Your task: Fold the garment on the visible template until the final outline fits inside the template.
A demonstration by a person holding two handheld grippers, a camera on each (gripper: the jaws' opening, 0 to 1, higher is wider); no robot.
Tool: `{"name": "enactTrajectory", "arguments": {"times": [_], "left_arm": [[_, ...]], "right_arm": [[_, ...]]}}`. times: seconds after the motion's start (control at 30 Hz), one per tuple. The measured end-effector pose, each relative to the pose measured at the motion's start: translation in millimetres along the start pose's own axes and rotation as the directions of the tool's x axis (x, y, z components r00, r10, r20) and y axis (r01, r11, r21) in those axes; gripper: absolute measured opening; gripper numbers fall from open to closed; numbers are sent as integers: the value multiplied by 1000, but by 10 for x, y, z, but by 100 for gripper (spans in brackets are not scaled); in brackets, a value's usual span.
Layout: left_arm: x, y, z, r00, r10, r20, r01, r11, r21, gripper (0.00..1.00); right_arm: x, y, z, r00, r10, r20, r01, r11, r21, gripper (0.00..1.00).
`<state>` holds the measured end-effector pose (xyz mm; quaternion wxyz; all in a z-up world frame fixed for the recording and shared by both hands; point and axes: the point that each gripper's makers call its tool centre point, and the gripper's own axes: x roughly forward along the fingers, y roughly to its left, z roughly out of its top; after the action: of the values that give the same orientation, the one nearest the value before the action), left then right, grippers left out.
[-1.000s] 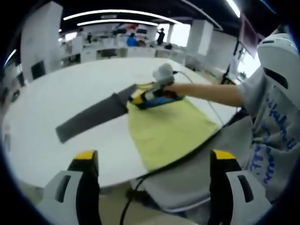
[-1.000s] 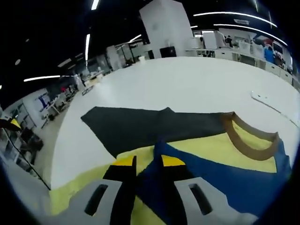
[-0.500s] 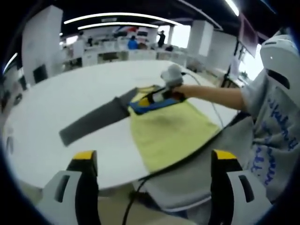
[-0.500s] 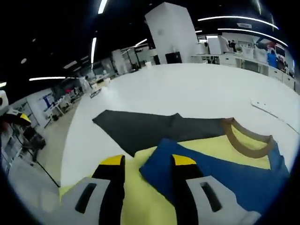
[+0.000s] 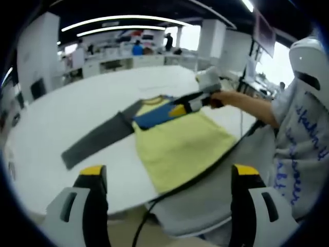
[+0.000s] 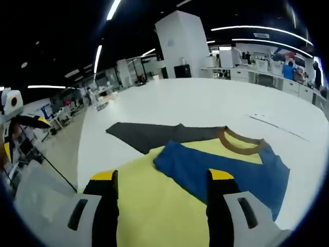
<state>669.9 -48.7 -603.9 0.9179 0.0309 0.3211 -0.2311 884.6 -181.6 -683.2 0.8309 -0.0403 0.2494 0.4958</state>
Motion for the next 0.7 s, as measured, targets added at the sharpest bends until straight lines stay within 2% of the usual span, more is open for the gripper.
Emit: {"name": "enactTrajectory", "arguments": {"times": [0.17,0.3,0.57,0.7], "left_arm": [[-8,-70,33,1000,-7,7,7,1000,11,96],[-13,-105,37,1000,-1,5,1,1000,18,96],[-90,-165,39,999,25,20,-26,1000,14,97],[-99,-201,41,999,33,25,-34,999,17,97]], "right_arm": [[-310,50,6,999,-15,37,14,1000,12,76],[-560,139,-5,999,-18,48,18,1000,-12,78],[-1042,334,-21,997,-35,75,38,998,-41,94],[-1247,354,-57,994,-65,83,70,996,-57,94]]}}
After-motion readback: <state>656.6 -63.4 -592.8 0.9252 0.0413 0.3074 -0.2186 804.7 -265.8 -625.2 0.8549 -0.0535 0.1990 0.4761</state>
